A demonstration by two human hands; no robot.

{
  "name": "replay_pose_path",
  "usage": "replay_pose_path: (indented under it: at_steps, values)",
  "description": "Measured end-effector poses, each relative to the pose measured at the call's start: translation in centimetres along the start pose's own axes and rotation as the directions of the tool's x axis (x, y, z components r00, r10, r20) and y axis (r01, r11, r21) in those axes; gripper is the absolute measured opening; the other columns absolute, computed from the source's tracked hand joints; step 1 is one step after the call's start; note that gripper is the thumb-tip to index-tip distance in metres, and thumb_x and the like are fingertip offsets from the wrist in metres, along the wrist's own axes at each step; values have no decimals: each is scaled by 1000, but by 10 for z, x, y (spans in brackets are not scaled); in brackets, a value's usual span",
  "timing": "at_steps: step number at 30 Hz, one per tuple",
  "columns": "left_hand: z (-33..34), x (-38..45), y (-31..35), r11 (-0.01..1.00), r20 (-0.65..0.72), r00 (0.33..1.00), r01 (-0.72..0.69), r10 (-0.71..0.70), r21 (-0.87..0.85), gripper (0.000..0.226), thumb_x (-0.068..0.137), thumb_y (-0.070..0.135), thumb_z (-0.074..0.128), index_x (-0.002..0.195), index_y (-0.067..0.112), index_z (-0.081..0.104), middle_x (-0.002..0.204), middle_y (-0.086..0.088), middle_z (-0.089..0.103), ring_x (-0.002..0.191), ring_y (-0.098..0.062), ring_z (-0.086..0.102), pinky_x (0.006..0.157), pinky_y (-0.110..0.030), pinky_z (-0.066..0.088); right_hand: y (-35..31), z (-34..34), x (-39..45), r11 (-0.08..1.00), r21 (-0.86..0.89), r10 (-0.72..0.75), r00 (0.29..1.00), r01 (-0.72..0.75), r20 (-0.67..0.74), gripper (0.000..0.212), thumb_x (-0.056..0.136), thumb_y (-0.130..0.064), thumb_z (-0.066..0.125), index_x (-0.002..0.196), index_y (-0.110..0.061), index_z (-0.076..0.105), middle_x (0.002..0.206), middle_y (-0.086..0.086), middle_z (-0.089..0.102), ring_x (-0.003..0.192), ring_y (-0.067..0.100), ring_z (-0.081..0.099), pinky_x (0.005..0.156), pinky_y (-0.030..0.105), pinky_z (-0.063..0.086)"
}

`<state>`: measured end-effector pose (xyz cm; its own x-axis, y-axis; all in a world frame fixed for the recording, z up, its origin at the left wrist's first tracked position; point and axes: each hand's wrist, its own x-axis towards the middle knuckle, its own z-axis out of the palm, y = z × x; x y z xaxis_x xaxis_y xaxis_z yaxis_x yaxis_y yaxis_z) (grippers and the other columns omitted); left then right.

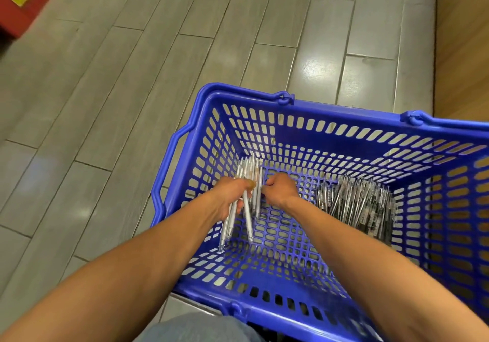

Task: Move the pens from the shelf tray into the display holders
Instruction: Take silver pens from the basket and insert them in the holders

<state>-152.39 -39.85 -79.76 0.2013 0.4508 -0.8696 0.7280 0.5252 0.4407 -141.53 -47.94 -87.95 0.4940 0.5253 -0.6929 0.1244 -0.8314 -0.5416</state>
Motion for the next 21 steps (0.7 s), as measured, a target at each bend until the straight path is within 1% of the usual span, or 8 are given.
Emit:
replay_pose_path:
  at_steps: [4, 6, 8, 9, 11, 14, 17, 21]
  values:
    - [0, 2, 0, 1000, 18, 1000, -2, 2, -22, 24, 95, 21, 61, 112, 5, 61, 72, -4, 68, 49, -11, 45, 46, -22, 42, -10, 16, 8, 997, -13, 76, 994, -77, -85, 23, 88, -18, 65, 106, -8, 58, 88, 8, 61, 79, 26, 64, 55, 30, 48]
    - [0, 5, -1, 999, 9, 1000, -19, 20, -34, 33, 94, 23, 63, 117, 0, 60, 72, -2, 64, 72, -17, 54, 77, -32, 51, -13, 21, 9, 995, -68, 66, 992, -73, -108, 28, 87, -22, 68, 109, -7, 58, 88, 6, 62, 79, 25, 64, 58, 31, 51]
    - [0, 5, -2, 999, -3, 999, -38, 38, -13, 42, 92, 25, 65, 126, 3, 56, 78, -1, 64, 95, -20, 58, 107, -40, 41, -14, 21, 8, 987, -138, 58, 986, -80, -155, 33, 85, -22, 70, 112, -8, 58, 94, 8, 64, 83, 26, 65, 63, 33, 54]
    - [1, 5, -3, 999, 11, 999, -38, 38, -19, 44, 93, 25, 65, 128, 2, 55, 77, -1, 64, 92, -20, 61, 107, -43, 43, -13, 20, 7, 982, -167, 61, 981, -92, -184, 38, 85, -20, 71, 117, -8, 56, 102, 10, 65, 91, 29, 65, 70, 36, 56]
    - [0, 3, -2, 997, 58, 998, -6, 11, -80, 36, 95, 18, 63, 125, 1, 56, 70, -3, 60, 69, -19, 64, 82, -38, 56, -8, 16, 8, 975, -189, 70, 972, -114, -224, 48, 86, -16, 69, 127, -6, 48, 115, 14, 64, 103, 33, 63, 77, 40, 54]
    - [-1, 2, -2, 992, 101, 995, 39, -27, -119, 18, 97, 11, 59, 113, 1, 60, 70, -6, 62, 64, -19, 66, 63, -33, 55, -2, 6, 5, 991, -111, 50, 984, -69, -171, 44, 87, -15, 67, 126, -8, 48, 103, 12, 64, 90, 28, 64, 67, 35, 53]
    - [0, 2, -3, 993, 54, 998, 23, -17, -119, 14, 97, 14, 61, 105, 3, 63, 65, -2, 56, 53, -13, 52, 51, -27, 49, 5, -7, -5, 988, 145, -47, 999, 44, 15, 12, 87, -13, 69, 86, -7, 59, 78, 7, 63, 65, 18, 61, 66, 39, 58]
    - [0, -1, 0, 986, 59, 998, 9, 0, -166, 27, 88, 30, 72, 98, 5, 66, 58, 1, 51, 45, -10, 42, 41, -23, 42, 5, -27, -26, 813, 580, -218, 902, -43, 372, 17, 83, -6, 73, 98, -3, 65, 87, 9, 71, 75, 17, 68, 71, 28, 57]
